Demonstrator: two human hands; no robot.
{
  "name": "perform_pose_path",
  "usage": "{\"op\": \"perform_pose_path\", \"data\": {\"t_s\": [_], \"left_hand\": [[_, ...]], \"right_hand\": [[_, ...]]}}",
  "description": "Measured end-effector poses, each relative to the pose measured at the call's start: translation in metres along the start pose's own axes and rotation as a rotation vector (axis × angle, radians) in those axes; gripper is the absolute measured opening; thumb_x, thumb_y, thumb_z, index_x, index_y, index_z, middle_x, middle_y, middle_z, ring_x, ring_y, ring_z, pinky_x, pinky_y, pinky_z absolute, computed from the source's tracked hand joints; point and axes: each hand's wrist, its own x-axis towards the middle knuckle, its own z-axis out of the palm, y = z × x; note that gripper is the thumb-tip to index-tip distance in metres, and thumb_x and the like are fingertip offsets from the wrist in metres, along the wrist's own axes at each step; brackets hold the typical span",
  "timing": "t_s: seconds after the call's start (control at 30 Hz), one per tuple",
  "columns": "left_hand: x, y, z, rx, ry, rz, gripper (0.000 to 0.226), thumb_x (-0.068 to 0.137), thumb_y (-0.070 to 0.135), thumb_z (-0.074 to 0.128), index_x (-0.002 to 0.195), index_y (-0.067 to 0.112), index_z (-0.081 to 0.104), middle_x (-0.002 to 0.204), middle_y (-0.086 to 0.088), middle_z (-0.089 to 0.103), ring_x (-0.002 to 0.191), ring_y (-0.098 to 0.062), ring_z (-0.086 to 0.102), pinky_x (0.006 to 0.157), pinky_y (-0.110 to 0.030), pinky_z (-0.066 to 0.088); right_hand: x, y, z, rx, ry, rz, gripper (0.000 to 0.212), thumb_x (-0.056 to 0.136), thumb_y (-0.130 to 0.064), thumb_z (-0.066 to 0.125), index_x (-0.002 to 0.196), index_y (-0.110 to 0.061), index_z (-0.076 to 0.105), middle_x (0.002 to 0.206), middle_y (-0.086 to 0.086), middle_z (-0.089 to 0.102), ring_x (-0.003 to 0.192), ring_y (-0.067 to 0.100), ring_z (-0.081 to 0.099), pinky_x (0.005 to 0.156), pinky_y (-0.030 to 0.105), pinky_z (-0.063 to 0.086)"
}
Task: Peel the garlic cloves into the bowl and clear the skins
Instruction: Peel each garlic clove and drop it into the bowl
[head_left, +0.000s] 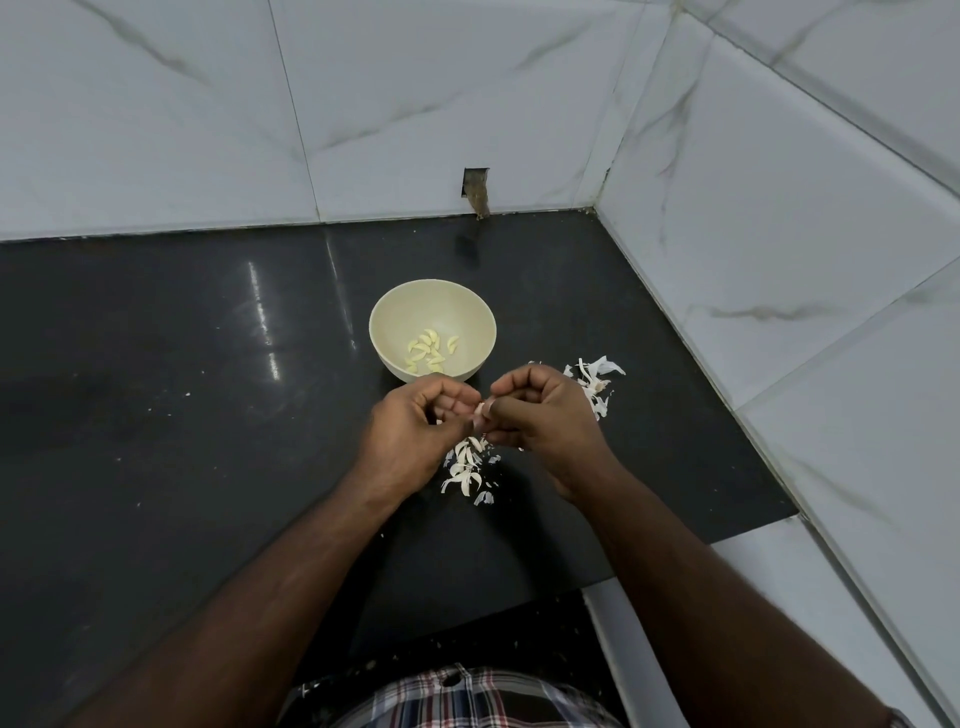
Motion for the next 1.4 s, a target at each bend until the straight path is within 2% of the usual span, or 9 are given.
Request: {"op": "perform_pose_path", "data": {"t_s": [0.27,0.47,0.57,0.73,0.87,0.97,1.17,1.3,1.4], "left_hand": [[0.000,0.004,0.000,-0.002,-0.017,0.019,0.026,0.077,0.007,0.084,0.077,0.031,0.075,0.075,0.007,0.074,0.071,-0.005,0.066,0.070,-0.024,0.054],[0.003,0.001,-0.001,0.011,-0.024,0.032,0.023,0.078,0.008,0.084,0.079,0.029,0.075,0.076,0.005,0.073,0.073,-0.009,0.066,0.073,-0.031,0.055],[0.004,0.001,-0.003,0.022,-0.030,0.033,0.015,0.075,0.017,0.084,0.079,0.029,0.076,0.078,0.003,0.074,0.075,-0.012,0.068,0.075,-0.035,0.057],[0.003,0.002,-0.002,0.082,-0.015,0.026,0.013,0.072,0.023,0.077,0.080,0.034,0.075,0.074,0.008,0.072,0.071,-0.008,0.066,0.072,-0.038,0.056],[0.002,0.001,-0.004,0.095,-0.013,0.018,0.018,0.076,0.017,0.083,0.079,0.034,0.076,0.073,0.008,0.072,0.070,-0.008,0.065,0.072,-0.044,0.056],[0.002,0.003,-0.005,0.092,-0.019,0.012,0.022,0.076,0.014,0.085,0.078,0.034,0.077,0.072,0.006,0.072,0.068,-0.007,0.064,0.071,-0.041,0.056],[0.002,0.004,-0.006,0.097,-0.038,-0.006,0.019,0.077,0.012,0.085,0.078,0.029,0.078,0.074,0.008,0.074,0.072,-0.006,0.066,0.074,-0.035,0.057],[0.004,0.002,-0.005,0.081,-0.054,-0.020,0.020,0.076,0.018,0.085,0.078,0.037,0.077,0.078,0.005,0.075,0.079,-0.018,0.072,0.081,-0.049,0.060],[0.005,0.003,-0.004,0.054,-0.037,-0.029,0.019,0.075,0.022,0.085,0.078,0.039,0.077,0.079,0.004,0.076,0.079,-0.019,0.073,0.082,-0.052,0.060]], "right_hand": [[0.002,-0.004,-0.003,-0.001,-0.049,0.043,0.022,0.082,0.017,0.060,0.088,-0.004,0.056,0.071,0.017,0.069,0.065,0.024,0.070,0.060,0.030,0.058],[0.005,-0.004,-0.003,0.007,-0.048,0.037,0.021,0.083,0.015,0.059,0.089,-0.005,0.056,0.072,0.015,0.070,0.064,0.023,0.070,0.063,0.032,0.058],[0.006,-0.004,-0.004,-0.003,-0.060,0.043,0.021,0.083,0.014,0.060,0.093,-0.004,0.057,0.074,0.014,0.071,0.065,0.023,0.069,0.065,0.033,0.058],[0.009,-0.002,-0.003,-0.085,-0.051,-0.019,0.022,0.079,0.016,0.066,0.087,-0.003,0.059,0.073,0.018,0.067,0.064,0.026,0.067,0.061,0.031,0.058],[0.011,-0.001,-0.007,-0.093,-0.078,-0.016,0.022,0.078,0.016,0.070,0.084,-0.003,0.061,0.081,0.023,0.068,0.072,0.030,0.071,0.067,0.036,0.062],[0.012,-0.002,-0.009,-0.106,-0.095,-0.012,0.021,0.077,0.016,0.071,0.083,-0.002,0.061,0.081,0.022,0.070,0.077,0.034,0.071,0.068,0.037,0.062],[0.012,-0.001,-0.009,-0.146,-0.094,-0.031,0.021,0.076,0.016,0.072,0.080,-0.002,0.061,0.079,0.022,0.070,0.073,0.034,0.071,0.065,0.037,0.061],[0.015,0.001,-0.008,-0.189,-0.060,-0.057,0.019,0.077,0.014,0.070,0.078,-0.003,0.062,0.073,0.018,0.068,0.068,0.033,0.069,0.061,0.034,0.059],[0.017,0.001,-0.007,-0.203,-0.048,-0.072,0.020,0.077,0.013,0.068,0.076,-0.005,0.062,0.071,0.017,0.067,0.066,0.034,0.068,0.059,0.034,0.058]]}}
